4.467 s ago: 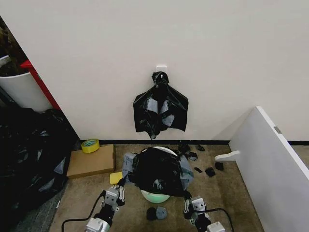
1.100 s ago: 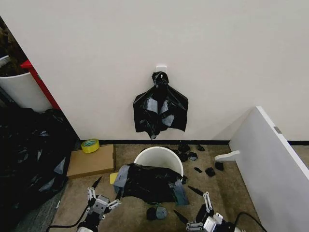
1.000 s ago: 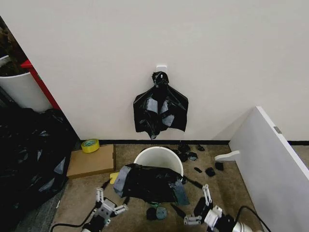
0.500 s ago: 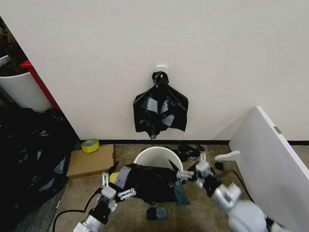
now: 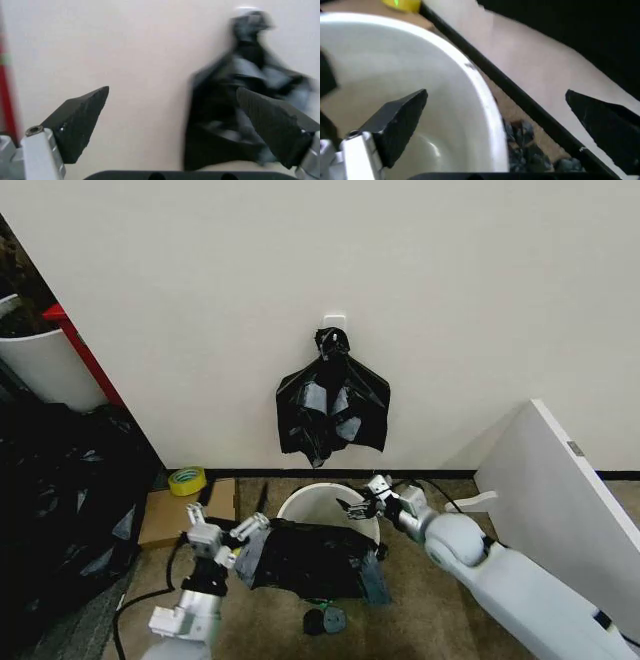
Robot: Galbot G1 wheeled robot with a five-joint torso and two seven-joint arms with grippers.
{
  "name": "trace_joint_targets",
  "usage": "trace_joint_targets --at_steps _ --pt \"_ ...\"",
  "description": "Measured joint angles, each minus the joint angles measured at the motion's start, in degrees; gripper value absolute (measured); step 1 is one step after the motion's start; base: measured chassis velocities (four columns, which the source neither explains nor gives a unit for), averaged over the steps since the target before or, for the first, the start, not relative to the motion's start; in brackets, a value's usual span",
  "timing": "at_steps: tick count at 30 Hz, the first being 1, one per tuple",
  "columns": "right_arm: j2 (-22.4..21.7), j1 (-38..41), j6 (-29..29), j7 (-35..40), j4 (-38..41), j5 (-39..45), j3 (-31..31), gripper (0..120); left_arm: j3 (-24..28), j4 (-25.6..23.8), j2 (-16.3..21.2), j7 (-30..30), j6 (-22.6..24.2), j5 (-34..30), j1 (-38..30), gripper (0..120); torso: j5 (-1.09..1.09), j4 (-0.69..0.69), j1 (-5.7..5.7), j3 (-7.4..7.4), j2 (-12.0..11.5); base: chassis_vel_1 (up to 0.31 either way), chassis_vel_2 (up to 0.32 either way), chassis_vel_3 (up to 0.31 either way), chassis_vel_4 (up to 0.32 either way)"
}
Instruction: Place the garbage bag over the trash bin.
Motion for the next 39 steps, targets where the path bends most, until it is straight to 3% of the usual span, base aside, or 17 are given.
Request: trace_joint_targets --at_steps 5,7,11,21,29,32,36,37,39 --pt "2.32 2.21 -4.86 -5.01 -3.23 -2.01 0.33 84 -4.74 -1.21 -1.84 -4.36 2.48 -2.81 -1.26 100 0.0 0.0 0.0 0.0 0.0 0.0 0.0 0.0 0.0" --pt "2.52 2.41 -5.0 -6.52 -3.54 -2.47 0.52 81 -5.09 -1.21 -1.88 -4.78 2.62 -2.88 -1.35 100 0.0 0.0 0.0 0.0 0.0 0.0 0.0 0.0 0.0" --pt "3.03 3.37 -5.96 -9.78 -3.95 -3.87 0.56 64 -5.56 -0.84 -1.57 -6.34 2.85 -2.35 -1.42 100 0.0 -0.01 -0.01 -0.01 0.0 0.0 0.0 0.0 0.0" --pt "3.56 3.96 -6.69 -9.83 -5.2 -5.9 -0.04 27 -5.07 -0.81 -1.61 -8.1 3.5 -1.37 -1.3 100 0.01 0.0 -0.01 -0.01 0.0 0.0 0.0 0.0 0.0" --pt "1.73 1.69 -7.91 -6.46 -2.14 -2.77 0.28 5 -4.59 -0.31 -1.42 -8.58 3.72 -1.26 -1.72 100 0.03 0.0 -0.01 -0.01 0.01 0.0 0.0 0.0 0.0" --pt "0.3 -0.36 -10.17 -1.08 0.68 1.44 0.38 5 -4.15 -0.12 -1.42 -8.87 3.94 -1.23 -1.89 100 0.03 0.02 -0.01 -0.01 0.01 0.0 0.0 0.0 0.0" --pt "-4.28 -7.89 -11.91 19.08 9.5 16.66 0.73 5 -4.1 -0.29 -1.13 -9.45 4.21 -1.32 -1.96 100 0.03 0.0 -0.02 -0.01 0.01 0.0 0.0 0.0 0.0" --pt "-4.28 -7.89 -11.91 19.08 9.5 16.66 0.73 5 -4.1 -0.29 -1.13 -9.45 4.21 -1.32 -1.96 100 0.03 0.0 -0.02 -0.01 0.01 0.0 0.0 0.0 0.0" --pt "-6.2 -13.28 -10.43 32.25 15.6 26.24 1.84 3 -4.33 -0.38 -0.83 -9.75 4.23 -1.37 -1.87 100 0.01 -0.03 -0.02 -0.01 0.01 0.0 0.0 0.0 0.0"
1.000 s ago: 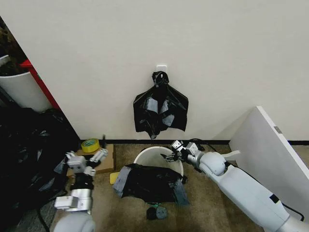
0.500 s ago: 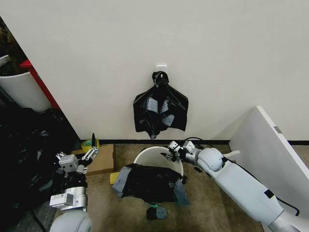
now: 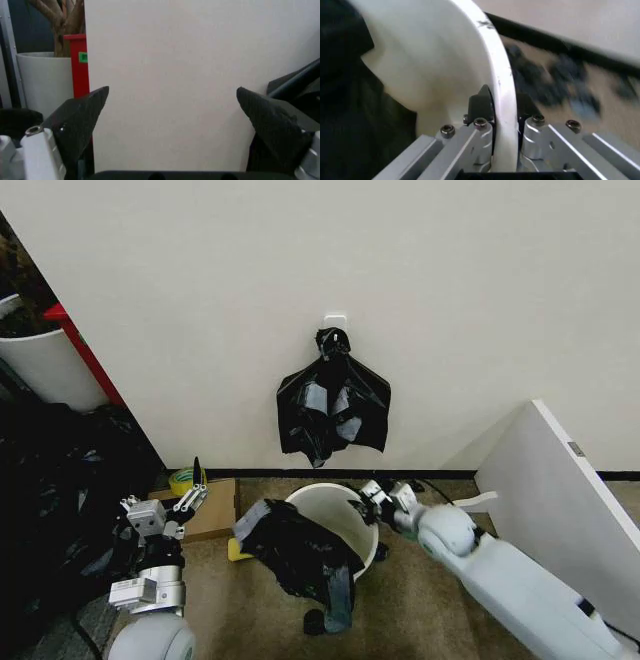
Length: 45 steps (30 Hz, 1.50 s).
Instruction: Place the garbage bag over the trash bin.
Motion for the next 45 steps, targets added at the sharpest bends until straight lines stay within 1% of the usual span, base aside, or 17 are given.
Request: trace_joint_targets --at_steps 1,3,5,6,9,13,14,18,21,25,28,30,32,36,37,41,45 --pt "-0.36 -1.87 1.19 4.06 1.97 2.95 0.53 3 -0.07 0.0 0.11 -0.08 0.01 -0.01 0.01 100 0.0 0.0 0.0 0.0 0.0 0.0 0.0 0.0 0.0" --pt "-0.43 -7.53 6.76 14.14 6.54 8.48 1.65 2 -0.16 0.16 0.26 -0.3 0.03 -0.01 -0.06 100 -0.01 0.01 0.0 0.0 0.0 0.0 0.0 0.0 0.0" --pt "1.28 -12.0 12.25 20.91 8.38 9.19 2.18 2 0.29 0.25 0.24 -0.45 0.28 -0.01 -0.25 100 -0.01 0.02 0.0 0.0 0.0 0.0 0.0 0.0 0.0" --pt "1.28 -12.0 12.25 20.91 8.38 9.19 2.18 2 0.29 0.25 0.24 -0.45 0.28 -0.01 -0.25 100 -0.01 0.02 0.0 0.0 0.0 0.0 0.0 0.0 0.0" --pt "6.36 -16.85 18.9 28.04 8.64 7.11 3.17 2 1.74 0.03 -0.06 -0.57 0.87 0.11 -0.5 100 0.01 0.01 0.0 0.0 0.0 0.0 0.0 0.0 0.0" --pt "11.59 -19.05 26.19 29.74 5.65 3.05 3.71 2 3.01 -0.95 -0.27 -0.72 1.34 0.23 -0.11 100 0.0 0.02 0.0 0.0 0.0 0.0 0.0 0.0 0.0" --pt "11.59 -19.05 26.19 29.74 5.65 3.05 3.71 2 3.01 -0.95 -0.27 -0.72 1.34 0.23 -0.11 100 0.0 0.02 0.0 0.0 0.0 0.0 0.0 0.0 0.0" --pt "14.8 -19.21 29.57 30.96 3.52 0.11 3.25 2 2.26 -1.86 0.24 -1.1 1.39 0.23 1.03 100 -0.01 0.03 0.0 0.0 0.0 0.0 0.0 0.0 0.0" --pt "15.11 -19.29 29.76 30.88 3.28 -1.57 2.69 2 1.87 -2.15 0.54 -1.34 1.39 0.23 1.47 100 -0.01 0.03 0.0 0.0 0.0 0.0 0.0 0.0 0.0" --pt "14.83 -19.69 29.74 30.02 3.31 -4.77 1.67 14 1.31 -2.24 0.67 -1.75 1.39 0.26 1.72 100 0.0 0.04 0.0 0.01 0.0 0.0 0.0 0.0 0.0" --pt "13.63 -20.91 29.08 29.81 5.42 -7.62 0.9 29 1.07 -2.16 0.62 -2.19 1.39 0.44 1.87 100 0.01 0.03 0.0 0.0 0.0 0.0 0.0 0.0 0.0" --pt "13.41 -21.12 28.94 29.85 5.84 -8.09 0.82 32 1.06 -2.11 0.62 -2.24 1.39 0.46 1.87 100 0.01 0.03 0.0 0.0 0.0 0.0 0.0 0.0 0.0" --pt "12.42 -21.84 28.73 29.93 7.47 -10.4 0.63 41 1.01 -1.83 0.58 -2.47 1.38 0.67 1.88 100 0.0 0.03 0.0 0.0 0.0 0.0 0.0 0.0 0.0" --pt "11.06 -21.93 28.58 29.68 10.1 -13.81 0.67 57 1.19 -1.53 0.41 -2.63 1.38 0.94 1.98 100 0.01 0.03 0.0 0.01 0.0 0.0 0.0 0.0 0.0" --pt "11.06 -21.93 28.58 29.68 10.1 -13.81 0.67 57 1.19 -1.53 0.41 -2.63 1.38 0.94 1.98 100 0.01 0.03 0.0 0.01 0.0 0.0 0.0 0.0 0.0" --pt "9.66 -21.1 27.85 28.29 13.91 -15.7 1.29 73 2.2 -1.06 0.06 -2.66 2.13 1.02 2.09 100 0.0 0.03 0.0 0.01 0.0 0.0 0.0 0.0 0.0" --pt "8.38 -19.61 25.83 27.19 17.59 -14.39 1.88 89 3.17 -1.48 -0.33 -2.59 2.55 0.97 2.59 100 -0.01 0.03 0.01 0.01 0.0 0.0 0.0 0.0 0.0"
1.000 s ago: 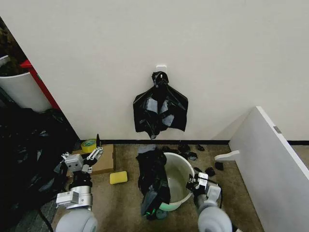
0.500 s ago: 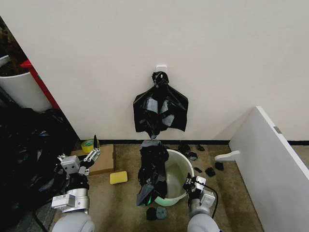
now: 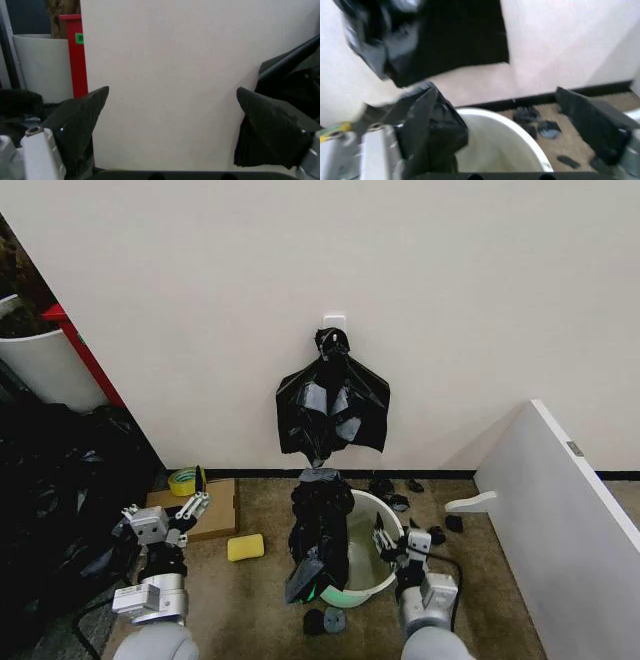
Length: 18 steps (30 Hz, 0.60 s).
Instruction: Place the garbage bag over the trash bin.
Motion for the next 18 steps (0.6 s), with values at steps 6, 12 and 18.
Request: trace_joint_targets --at_steps 6,12,18 --pt "-1.88 1.96 -4.16 -2.1 2.93 0.95 -0.72 100 1.16 -0.42 -0.26 0.43 -0.47 0.48 1.03 100 0.01 0.0 0.0 0.0 0.0 0.0 0.0 0.0 0.0" --pt "-2.79 2.01 -8.75 -2.41 5.43 -0.58 -2.41 100 2.2 -0.47 -0.47 0.54 -0.62 1.27 1.37 100 0.02 -0.01 0.0 0.0 0.0 0.0 0.0 0.0 0.0" --pt "-3.55 3.69 -15.81 -4.09 11.13 2.38 -2.56 100 2.65 -1.72 -0.46 0.14 -0.79 1.8 1.97 100 0.01 0.0 0.0 0.0 0.0 0.0 0.0 0.0 0.0"
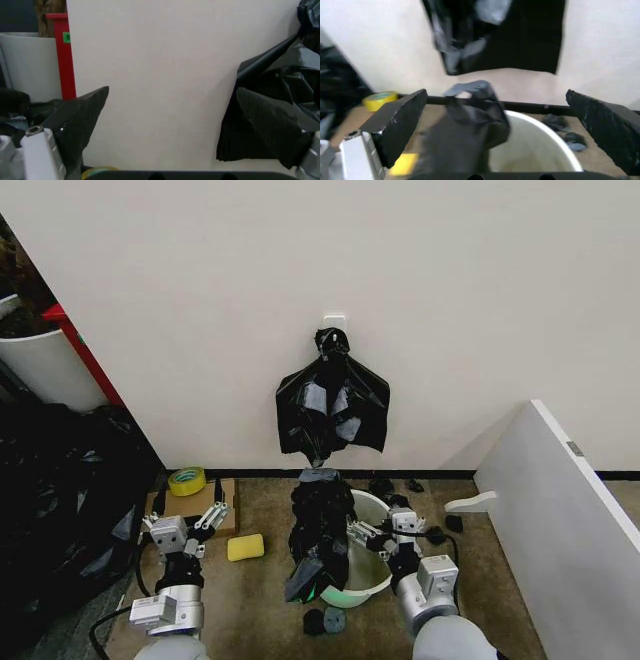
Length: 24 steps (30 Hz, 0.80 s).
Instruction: Place the garbage bag over the trash bin.
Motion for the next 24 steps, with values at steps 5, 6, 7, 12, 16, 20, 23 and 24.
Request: trace_joint_targets --at_steps 5,6,7,12,16,20,23,24 --pt "1.94 1.42 -3.48 -0.73 0.96 2.41 -0.32 100 0.7 2.28 0.02 -0.37 0.77 0.01 -1.61 100 -0.02 -0.01 0.0 0.0 0.0 0.0 0.0 0.0 0.0" --pt "2.83 1.66 -4.08 -0.74 0.89 2.45 -0.77 100 1.0 2.86 -0.04 -0.45 1.4 -0.03 -2.13 100 0.0 -0.01 0.0 0.0 0.0 0.0 0.0 0.0 0.0" --pt "3.78 1.87 -4.68 -0.69 0.54 2.45 -1.25 100 1.22 3.3 -0.11 -0.55 1.91 -0.12 -2.44 100 -0.01 -0.01 0.0 0.0 0.0 0.0 0.0 0.0 0.0" --pt "7.14 3.72 -8.92 1.63 -3.32 1.79 -3.66 100 1.57 5.01 -0.57 -1.28 3.38 -0.38 -3.03 100 -0.01 -0.01 0.0 0.0 0.0 0.0 0.0 0.0 0.0" --pt "9.52 7.94 -11.78 3.74 -9.96 -0.33 -6.91 96 0.72 5.32 -0.81 -1.76 3.74 -0.66 -2.95 100 -0.01 0.0 0.0 0.0 0.0 0.0 0.0 0.0 0.0" --pt "11.58 10.86 -13.49 5.47 -13.93 -1.67 -9.17 88 0.16 5.26 -0.91 -2.11 3.85 -0.68 -2.57 100 -0.01 0.0 0.0 0.0 0.0 0.0 0.0 0.0 0.0" --pt "13.56 12.62 -15.78 7.9 -15.91 -1.84 -11.05 75 -0.32 4.68 -1.07 -2.34 3.85 -0.59 -1.98 100 -0.01 0.0 0.0 0.0 0.0 0.0 0.0 0.0 0.0" --pt "13.56 12.62 -15.78 7.9 -15.91 -1.84 -11.05 75 -0.32 4.68 -1.07 -2.34 3.85 -0.59 -1.98 100 -0.01 0.0 0.0 0.0 0.0 0.0 0.0 0.0 0.0"
